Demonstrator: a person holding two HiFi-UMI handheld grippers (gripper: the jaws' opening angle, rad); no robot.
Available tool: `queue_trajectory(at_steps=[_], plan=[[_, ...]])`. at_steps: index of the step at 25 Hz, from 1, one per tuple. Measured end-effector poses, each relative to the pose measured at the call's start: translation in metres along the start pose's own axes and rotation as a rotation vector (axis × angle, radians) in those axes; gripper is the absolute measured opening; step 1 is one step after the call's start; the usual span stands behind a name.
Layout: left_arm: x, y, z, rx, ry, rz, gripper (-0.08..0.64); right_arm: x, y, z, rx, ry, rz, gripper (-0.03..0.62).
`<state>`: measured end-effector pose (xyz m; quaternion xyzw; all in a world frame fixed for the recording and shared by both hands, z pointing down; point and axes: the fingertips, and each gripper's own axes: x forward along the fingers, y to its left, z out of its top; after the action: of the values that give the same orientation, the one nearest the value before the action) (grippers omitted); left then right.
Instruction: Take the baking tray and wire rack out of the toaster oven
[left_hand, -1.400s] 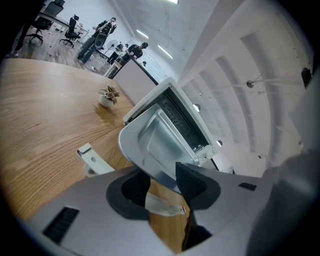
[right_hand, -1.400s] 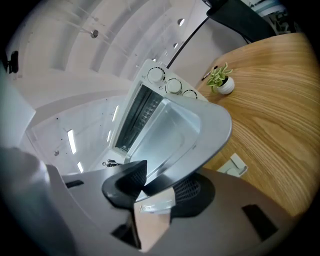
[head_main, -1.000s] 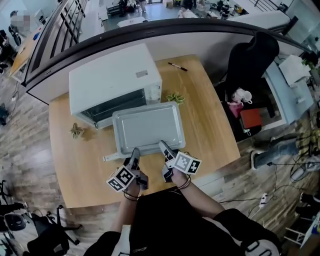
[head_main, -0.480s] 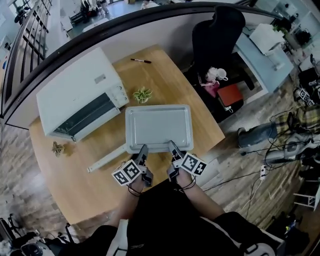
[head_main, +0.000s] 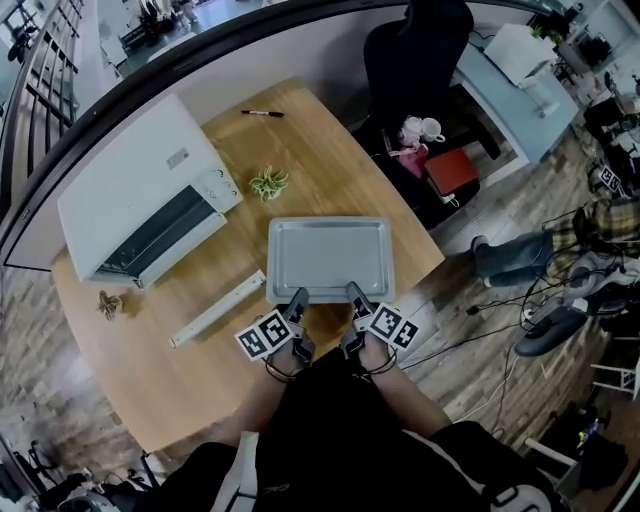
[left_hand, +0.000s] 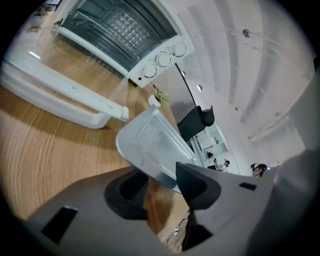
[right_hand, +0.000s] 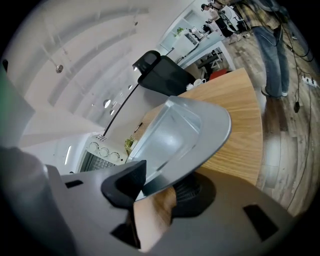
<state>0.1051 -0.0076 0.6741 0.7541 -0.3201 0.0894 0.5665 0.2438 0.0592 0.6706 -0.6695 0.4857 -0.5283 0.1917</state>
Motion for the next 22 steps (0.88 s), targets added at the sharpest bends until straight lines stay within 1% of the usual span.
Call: queue_trajectory(at_steps=[3, 5, 8, 13, 16, 19, 22], plan=[[0.006, 0.006, -0.007, -0.004, 0.024, 0.027, 0.17, 0.001, -0.012, -0.004, 0.024, 0.012, -0.031, 0.169], [0.008, 0.013, -0.012, -0.01, 0.05, 0.06, 0.17, 0.002, -0.022, -0.01, 0.045, 0.028, -0.069, 0.175], [0.01, 0.021, -0.021, 0.007, 0.112, 0.111, 0.173, 0.002, -0.036, -0.02, 0.059, 0.063, -0.127, 0.178], [0.01, 0.027, -0.022, 0.024, 0.155, 0.182, 0.173, 0.004, -0.044, -0.032, 0.111, 0.128, -0.18, 0.181], [0.01, 0.027, -0.022, 0.015, 0.161, 0.214, 0.181, 0.005, -0.04, -0.038, 0.108, 0.186, -0.19, 0.281], [0.01, 0.029, -0.027, 0.02, 0.186, 0.234, 0.229, 0.002, -0.04, -0.043, 0.117, 0.231, -0.192, 0.31], [0.002, 0.034, -0.034, -0.007, 0.214, 0.244, 0.241, -0.005, -0.042, -0.049, 0.131, 0.255, -0.197, 0.324]])
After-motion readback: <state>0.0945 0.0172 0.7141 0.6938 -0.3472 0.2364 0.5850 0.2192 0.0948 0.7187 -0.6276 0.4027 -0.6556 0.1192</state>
